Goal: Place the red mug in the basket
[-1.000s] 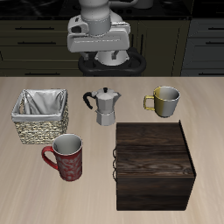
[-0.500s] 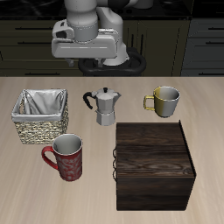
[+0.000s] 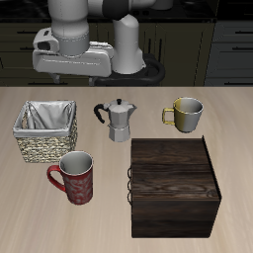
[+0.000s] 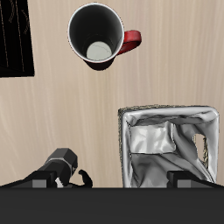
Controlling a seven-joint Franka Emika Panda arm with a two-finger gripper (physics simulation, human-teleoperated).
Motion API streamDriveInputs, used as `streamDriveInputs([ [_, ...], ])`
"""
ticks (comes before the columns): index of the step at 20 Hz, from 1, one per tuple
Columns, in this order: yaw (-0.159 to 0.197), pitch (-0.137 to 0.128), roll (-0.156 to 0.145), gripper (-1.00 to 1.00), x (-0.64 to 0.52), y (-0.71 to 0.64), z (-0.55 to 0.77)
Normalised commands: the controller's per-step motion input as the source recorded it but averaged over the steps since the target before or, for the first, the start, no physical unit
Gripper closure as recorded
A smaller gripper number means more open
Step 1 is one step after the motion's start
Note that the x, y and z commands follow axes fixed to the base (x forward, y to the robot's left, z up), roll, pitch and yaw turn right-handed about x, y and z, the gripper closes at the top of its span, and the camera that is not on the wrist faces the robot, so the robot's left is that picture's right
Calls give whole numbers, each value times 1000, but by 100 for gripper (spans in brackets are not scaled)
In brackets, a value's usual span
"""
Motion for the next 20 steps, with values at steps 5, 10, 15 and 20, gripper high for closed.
streamDriveInputs([
  [5, 26, 16, 38, -100, 350, -189, 23],
  [10, -16, 3, 19, -100, 327, -230, 79],
  [15, 17, -16, 31, -100, 306, -239, 66],
  [20, -10, -17, 8, -100, 275, -208, -21],
])
